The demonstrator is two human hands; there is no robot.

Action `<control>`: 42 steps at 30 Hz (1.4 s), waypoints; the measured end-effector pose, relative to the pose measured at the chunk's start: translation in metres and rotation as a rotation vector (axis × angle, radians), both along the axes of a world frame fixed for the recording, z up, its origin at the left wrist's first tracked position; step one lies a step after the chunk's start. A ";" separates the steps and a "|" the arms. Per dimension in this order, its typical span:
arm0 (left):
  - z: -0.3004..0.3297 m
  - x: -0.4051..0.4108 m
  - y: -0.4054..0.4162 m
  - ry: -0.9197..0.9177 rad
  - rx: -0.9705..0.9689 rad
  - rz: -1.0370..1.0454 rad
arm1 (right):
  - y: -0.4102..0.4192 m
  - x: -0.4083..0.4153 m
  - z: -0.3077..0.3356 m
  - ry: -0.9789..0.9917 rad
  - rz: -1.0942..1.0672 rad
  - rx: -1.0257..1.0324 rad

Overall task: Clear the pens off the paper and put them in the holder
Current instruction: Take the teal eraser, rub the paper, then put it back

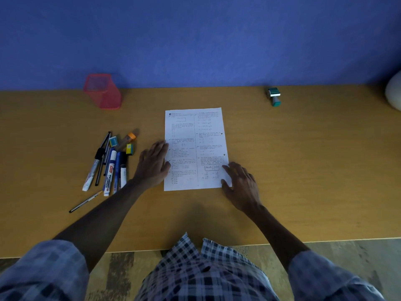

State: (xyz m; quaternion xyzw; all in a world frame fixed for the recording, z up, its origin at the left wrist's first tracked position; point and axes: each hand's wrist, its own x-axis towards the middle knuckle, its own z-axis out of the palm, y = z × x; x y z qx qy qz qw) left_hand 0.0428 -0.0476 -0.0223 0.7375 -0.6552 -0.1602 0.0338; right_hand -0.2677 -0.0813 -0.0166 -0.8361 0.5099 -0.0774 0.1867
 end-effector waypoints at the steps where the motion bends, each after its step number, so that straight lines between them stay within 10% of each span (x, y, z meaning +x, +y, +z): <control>1: 0.000 -0.001 0.000 -0.002 -0.021 0.013 | -0.002 0.000 0.001 -0.008 -0.010 -0.009; 42: -0.026 -0.018 -0.013 -0.005 -0.211 0.112 | -0.261 -0.040 0.023 -0.087 -0.634 0.073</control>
